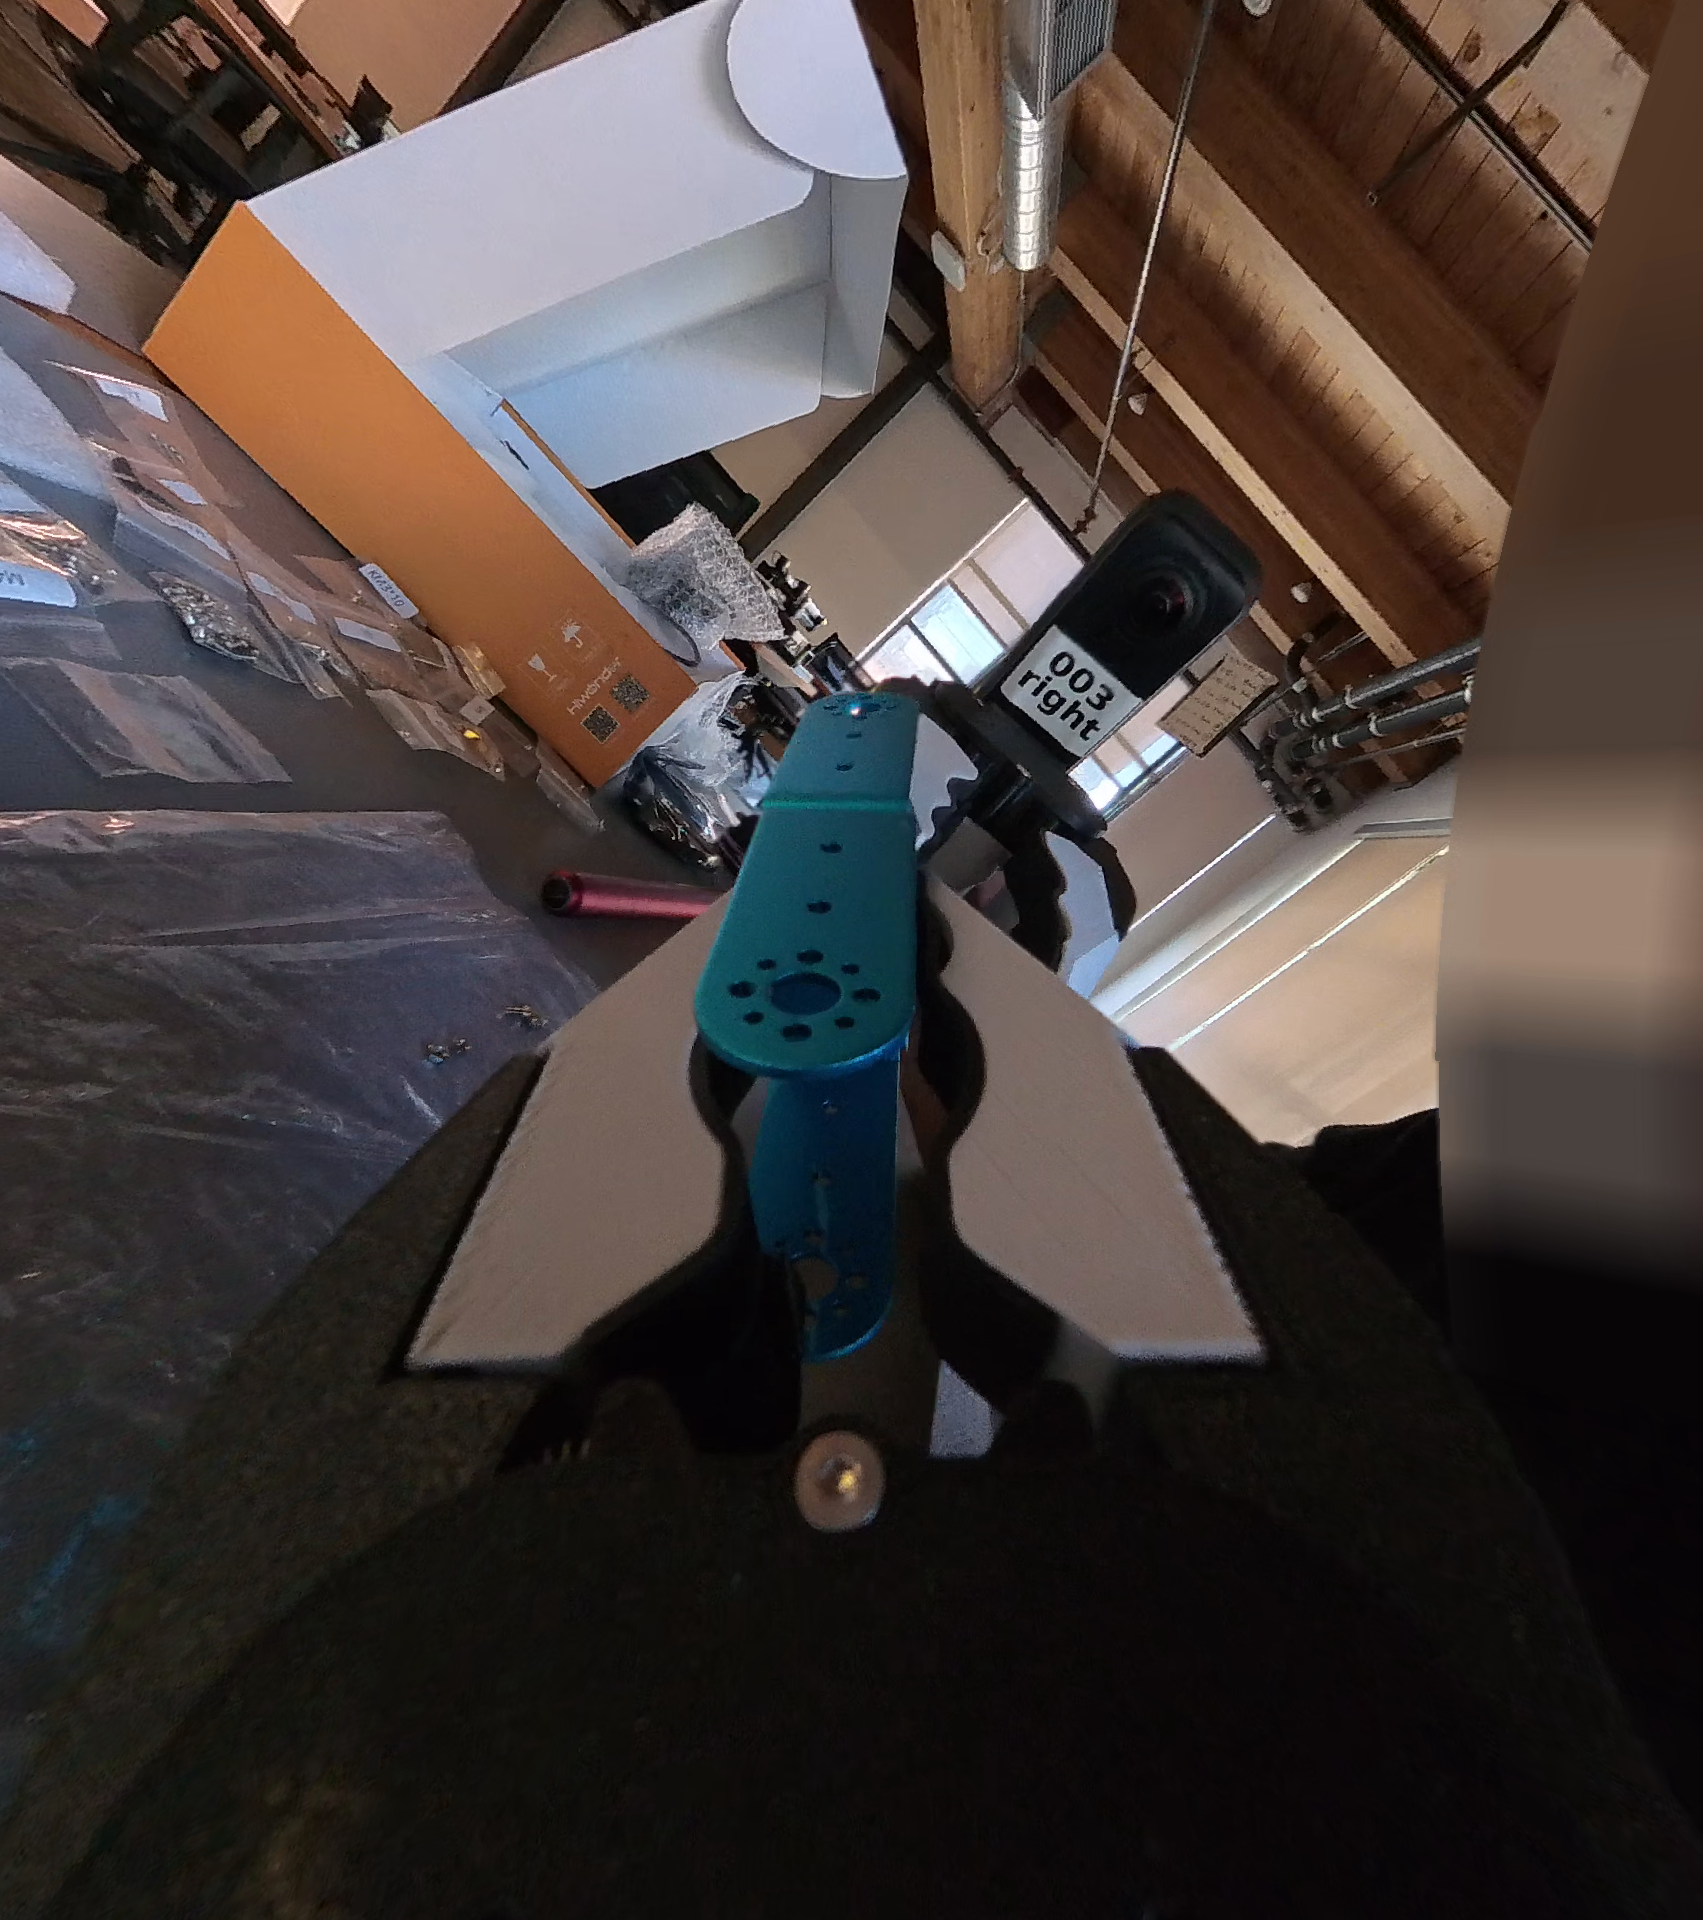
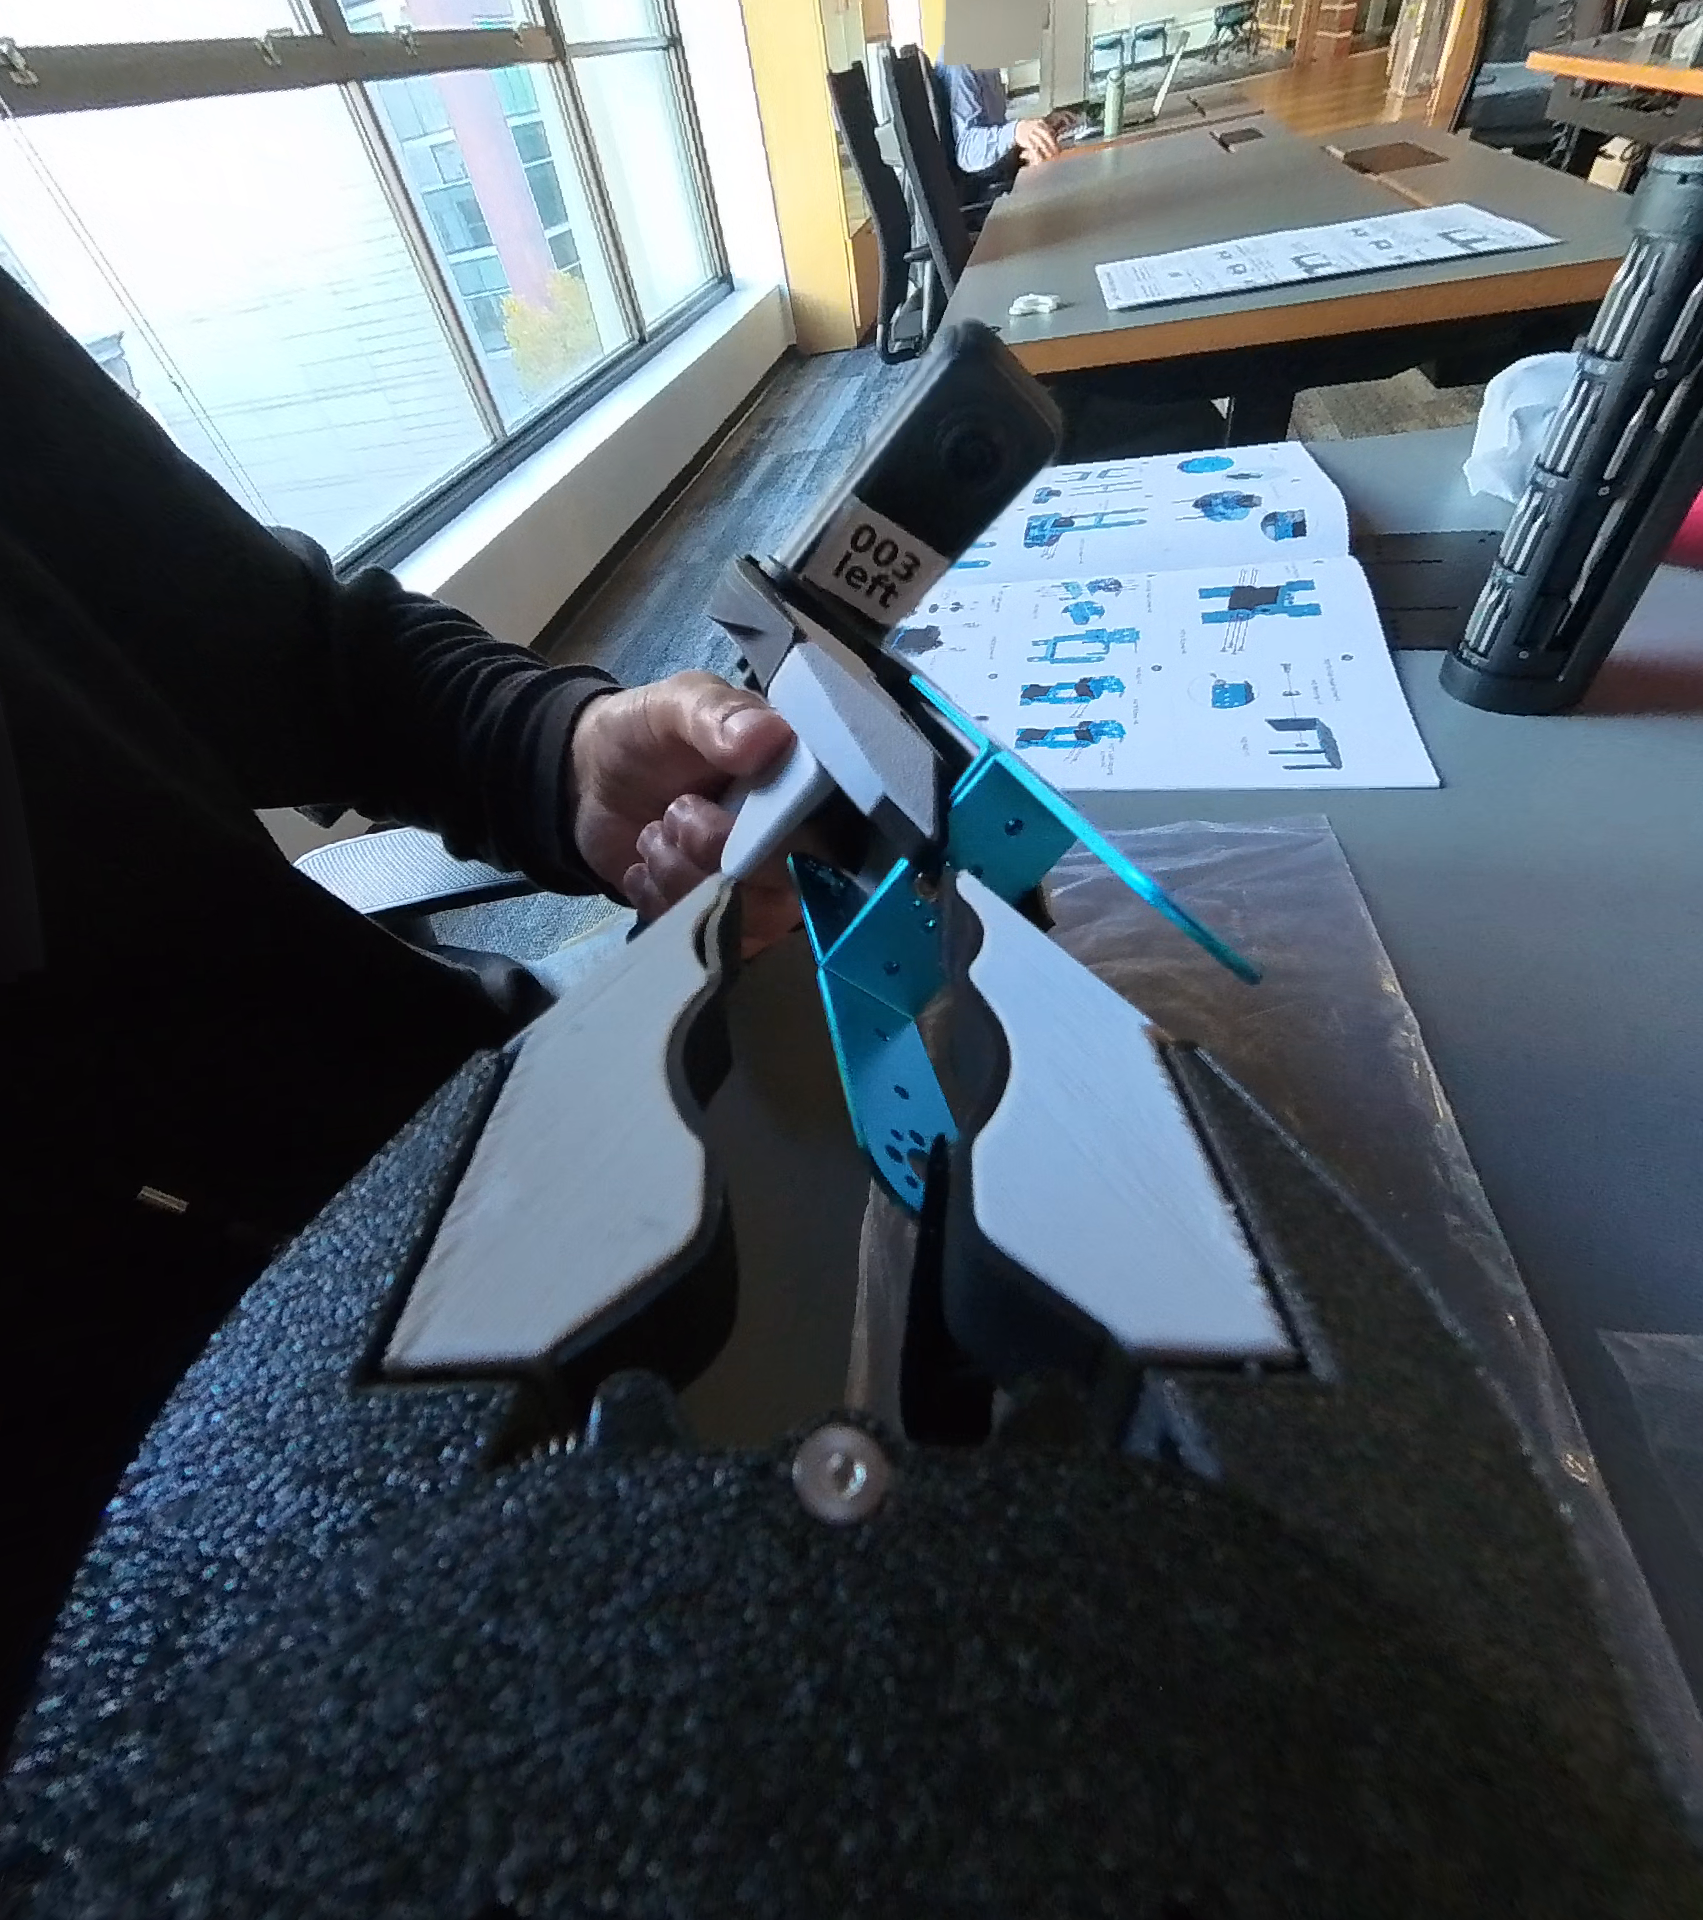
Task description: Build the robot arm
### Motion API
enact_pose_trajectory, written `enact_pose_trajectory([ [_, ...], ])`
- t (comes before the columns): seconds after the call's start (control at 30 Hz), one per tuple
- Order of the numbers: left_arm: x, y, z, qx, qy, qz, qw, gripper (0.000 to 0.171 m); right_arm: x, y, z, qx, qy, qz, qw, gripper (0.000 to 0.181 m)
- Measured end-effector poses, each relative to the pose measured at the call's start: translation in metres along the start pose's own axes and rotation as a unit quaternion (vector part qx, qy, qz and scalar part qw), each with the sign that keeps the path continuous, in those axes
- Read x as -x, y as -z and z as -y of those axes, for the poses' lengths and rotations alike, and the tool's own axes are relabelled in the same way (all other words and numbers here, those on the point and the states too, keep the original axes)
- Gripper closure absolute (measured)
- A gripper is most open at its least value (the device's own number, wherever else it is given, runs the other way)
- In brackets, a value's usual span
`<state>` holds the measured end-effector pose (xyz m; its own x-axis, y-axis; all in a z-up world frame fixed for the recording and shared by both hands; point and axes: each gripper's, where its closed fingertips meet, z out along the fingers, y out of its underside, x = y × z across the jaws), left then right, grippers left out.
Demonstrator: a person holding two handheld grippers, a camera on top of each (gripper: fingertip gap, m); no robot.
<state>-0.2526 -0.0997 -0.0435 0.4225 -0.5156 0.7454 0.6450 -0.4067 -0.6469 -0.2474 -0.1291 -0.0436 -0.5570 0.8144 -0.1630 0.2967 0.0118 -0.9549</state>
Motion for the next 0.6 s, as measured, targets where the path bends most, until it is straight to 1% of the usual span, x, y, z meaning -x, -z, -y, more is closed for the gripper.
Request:
enact_pose_trajectory([
  [0.1,-0.001,0.0,-0.002,0.005,-0.013,0.003,1.0,0.148,0.0,0.0,-0.002,0.003,-0.002,-0.001,1.0,0.15],
  [0.2,-0.001,0.001,-0.001,0.003,-0.018,0.007,1.0,0.148,0.0,-0.003,-0.007,0.017,-0.013,0.008,1.0,0.148],
  [0.27,-0.003,0.001,-0.001,0.004,-0.021,-0.001,1.0,0.148,0.002,-0.003,-0.006,0.014,-0.008,0.01,1.0,0.147],
  [0.3,-0.004,0.001,0.0,0.003,-0.021,-0.002,1.0,0.147,0.002,0.0,-0.003,0.014,0.001,0.004,1.0,0.151],
  [0.33,-0.004,0.001,0.001,0.003,-0.024,0.0,1.0,0.147,0.001,0.004,0.002,0.003,0.01,0.0,1.0,0.159],
  [0.37,-0.005,0.001,0.001,0.002,-0.026,-0.002,1.0,0.147,0.0,0.008,0.006,-0.008,0.01,-0.005,1.0,0.16],
  [0.43,-0.004,0.002,0.003,-0.003,-0.022,0.0,1.0,0.147,-0.001,0.007,0.004,-0.001,-0.003,0.0,1.0,0.151],
  [0.53,-0.004,0.0,0.002,0.0,-0.021,-0.005,1.0,0.147,0.002,0.004,0.007,-0.007,0.013,-0.005,1.0,0.148],
  [0.6,-0.006,-0.002,0.0,0.004,-0.024,-0.009,1.0,0.147,0.001,0.001,0.004,-0.002,0.015,-0.011,1.0,0.14],
])
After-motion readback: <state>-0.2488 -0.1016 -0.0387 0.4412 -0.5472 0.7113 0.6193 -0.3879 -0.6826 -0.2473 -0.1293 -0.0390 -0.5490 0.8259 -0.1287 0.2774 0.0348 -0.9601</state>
